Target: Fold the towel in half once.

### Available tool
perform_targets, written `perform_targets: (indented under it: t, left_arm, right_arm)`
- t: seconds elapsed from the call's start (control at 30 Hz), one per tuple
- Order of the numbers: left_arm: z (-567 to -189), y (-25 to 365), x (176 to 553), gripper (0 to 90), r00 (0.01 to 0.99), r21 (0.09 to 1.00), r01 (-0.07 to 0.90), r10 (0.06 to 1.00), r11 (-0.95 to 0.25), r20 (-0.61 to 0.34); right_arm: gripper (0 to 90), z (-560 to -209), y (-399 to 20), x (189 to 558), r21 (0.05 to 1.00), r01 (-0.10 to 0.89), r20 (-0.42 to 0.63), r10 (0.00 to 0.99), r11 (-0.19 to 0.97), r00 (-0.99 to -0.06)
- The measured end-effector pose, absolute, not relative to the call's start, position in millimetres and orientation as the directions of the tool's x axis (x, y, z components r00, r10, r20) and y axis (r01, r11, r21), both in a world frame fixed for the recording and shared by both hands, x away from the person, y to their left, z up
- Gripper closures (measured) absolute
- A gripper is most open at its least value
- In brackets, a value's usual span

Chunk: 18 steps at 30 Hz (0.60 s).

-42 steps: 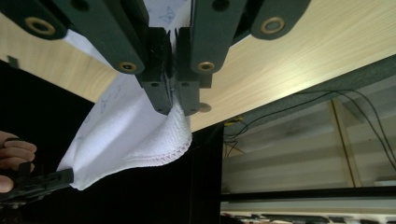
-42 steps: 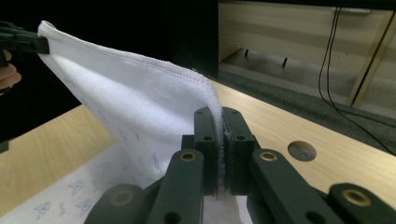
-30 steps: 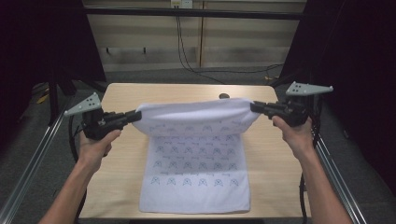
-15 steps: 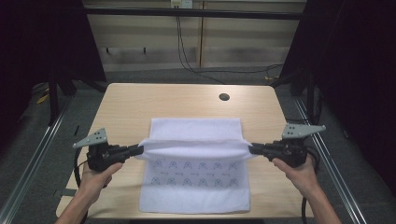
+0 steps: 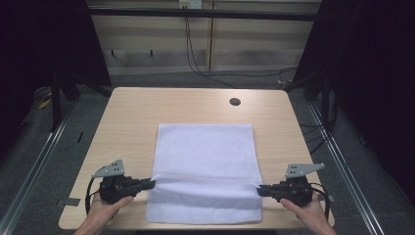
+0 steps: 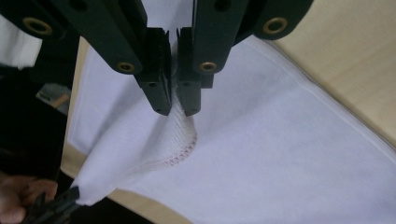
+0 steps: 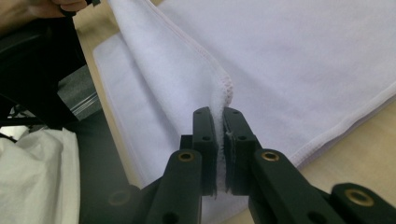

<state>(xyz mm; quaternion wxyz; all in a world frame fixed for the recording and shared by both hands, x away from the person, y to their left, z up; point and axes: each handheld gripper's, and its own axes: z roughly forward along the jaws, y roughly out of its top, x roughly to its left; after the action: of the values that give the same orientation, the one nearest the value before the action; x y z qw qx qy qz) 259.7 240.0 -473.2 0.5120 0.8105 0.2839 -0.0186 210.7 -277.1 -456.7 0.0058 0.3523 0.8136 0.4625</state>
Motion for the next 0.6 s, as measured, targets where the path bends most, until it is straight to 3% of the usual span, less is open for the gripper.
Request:
perform_targets:
  t: [0.37, 0.6]
  left_arm:
    - [-482.4, 227.9, 233.3, 77.1, 0.879, 0.765, 0.452, 0.374, -0.459, -0.295]
    - [-474.2, 240.1, 219.7, 71.3, 0.895, 0.790, 0.434, 0.313, -0.434, -0.319]
  right_arm:
    - [78.0, -474.1, -269.3, 194.2, 0.701, 0.590, 0.338, 0.542, 0.401, -0.769]
    - [70.9, -472.7, -268.4, 178.7, 0.688, 0.586, 0.361, 0.498, 0.428, -0.788]
